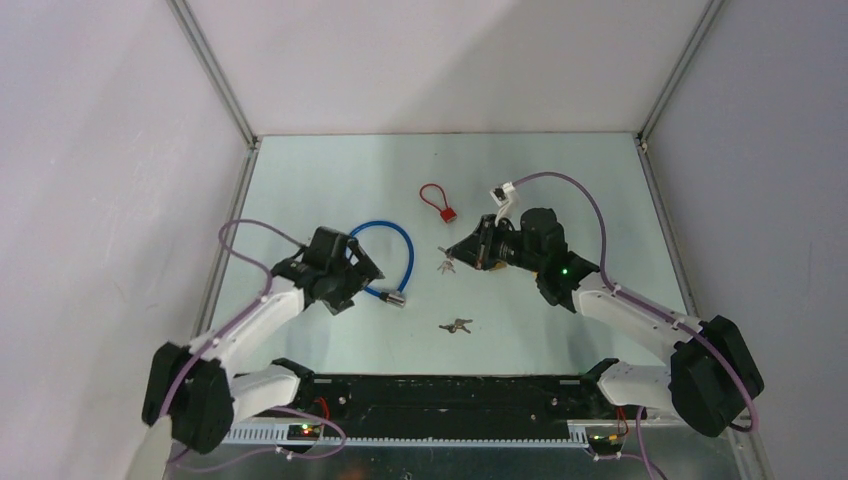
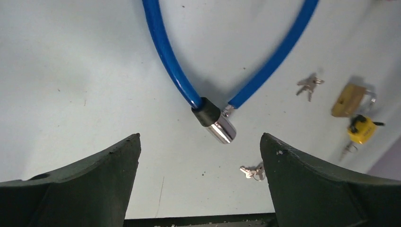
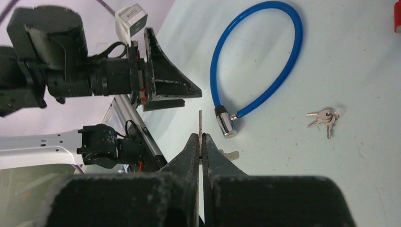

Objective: Unlock with the key

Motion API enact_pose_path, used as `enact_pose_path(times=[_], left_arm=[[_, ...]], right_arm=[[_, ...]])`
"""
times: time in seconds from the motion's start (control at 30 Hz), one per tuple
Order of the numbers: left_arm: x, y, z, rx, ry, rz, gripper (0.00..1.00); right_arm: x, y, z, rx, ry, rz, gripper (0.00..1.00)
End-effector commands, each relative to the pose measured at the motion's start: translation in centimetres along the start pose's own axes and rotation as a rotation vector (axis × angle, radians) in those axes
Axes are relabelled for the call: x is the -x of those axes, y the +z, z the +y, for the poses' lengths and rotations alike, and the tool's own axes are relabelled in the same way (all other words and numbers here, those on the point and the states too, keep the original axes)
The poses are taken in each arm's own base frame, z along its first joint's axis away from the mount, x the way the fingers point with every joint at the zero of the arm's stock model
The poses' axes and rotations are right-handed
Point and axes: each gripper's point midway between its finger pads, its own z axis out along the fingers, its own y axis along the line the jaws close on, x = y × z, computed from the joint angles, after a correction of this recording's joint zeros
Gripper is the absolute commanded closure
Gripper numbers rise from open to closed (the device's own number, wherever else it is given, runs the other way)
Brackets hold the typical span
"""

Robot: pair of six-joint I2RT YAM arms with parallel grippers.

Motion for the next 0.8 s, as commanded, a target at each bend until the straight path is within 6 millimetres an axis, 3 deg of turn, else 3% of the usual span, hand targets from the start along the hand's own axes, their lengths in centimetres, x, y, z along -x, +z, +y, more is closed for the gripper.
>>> enact_pose_path(times=[0.0,0.2,0.57,0.77], left_arm=[[0.8,0.3,1.0,0.201,-0.026,0.007,0.00],[0.3,2.3,0.8,0.341,-0.086,0.072,0.01],[0.8,5.6,0.5,0.464,-0.114,0.086,0.25],[0.4,6.8,1.3,0.518,-0.125,0.099,0.41]], right_arm=[[0.4,-0.3,0.1,-0.003,-0.039,-0.036,1.00],[-0.4,-0.5,-0.5,-0.011,-0.051,-0.026,1.00],[-1.3,-1.0,-0.6,0.001,-0.062,-0.017,1.00],[-1.4,-1.1,-0.7,0.004,-0.060,-0.021,1.00]])
